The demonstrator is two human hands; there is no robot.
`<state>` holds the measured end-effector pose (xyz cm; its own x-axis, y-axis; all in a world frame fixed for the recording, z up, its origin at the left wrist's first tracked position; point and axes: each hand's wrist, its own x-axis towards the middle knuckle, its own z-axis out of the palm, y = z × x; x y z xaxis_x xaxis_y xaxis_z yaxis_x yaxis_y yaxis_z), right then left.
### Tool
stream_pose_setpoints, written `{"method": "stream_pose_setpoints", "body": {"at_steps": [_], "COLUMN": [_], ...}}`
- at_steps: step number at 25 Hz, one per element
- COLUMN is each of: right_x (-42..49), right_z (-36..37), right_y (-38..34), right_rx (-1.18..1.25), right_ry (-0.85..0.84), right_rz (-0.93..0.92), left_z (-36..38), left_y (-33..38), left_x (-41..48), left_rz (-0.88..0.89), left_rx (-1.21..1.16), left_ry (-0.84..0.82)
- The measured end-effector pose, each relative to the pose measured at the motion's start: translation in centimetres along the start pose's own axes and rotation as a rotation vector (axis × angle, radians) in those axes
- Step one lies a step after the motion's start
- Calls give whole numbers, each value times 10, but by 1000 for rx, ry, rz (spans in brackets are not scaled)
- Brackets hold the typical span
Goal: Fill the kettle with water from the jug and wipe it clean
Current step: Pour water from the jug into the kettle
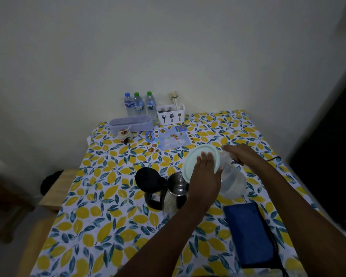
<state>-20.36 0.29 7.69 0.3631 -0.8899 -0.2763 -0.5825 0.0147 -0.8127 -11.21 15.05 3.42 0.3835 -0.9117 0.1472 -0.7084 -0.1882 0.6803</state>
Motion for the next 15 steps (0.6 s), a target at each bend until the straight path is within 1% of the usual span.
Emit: {"method": "stream_pose_setpoints", "body": {"at_steps": [3,6,15], "right_x": [1,2,2], "right_z": [0,0,2], "right_y": [-4,-7,-17], "right_rx": [-12,-1,-90], "right_ry": [-9,-32,-58], "right_rz": [-27,-55,-95], "left_z": [3,7,7], "left_y": [-2,-3,-6], "left_x": [2,3,5], "left_rz": [-33,-29,-66], "left_rx": [-34,-44,-46], "left_ry": [15,55,116]}}
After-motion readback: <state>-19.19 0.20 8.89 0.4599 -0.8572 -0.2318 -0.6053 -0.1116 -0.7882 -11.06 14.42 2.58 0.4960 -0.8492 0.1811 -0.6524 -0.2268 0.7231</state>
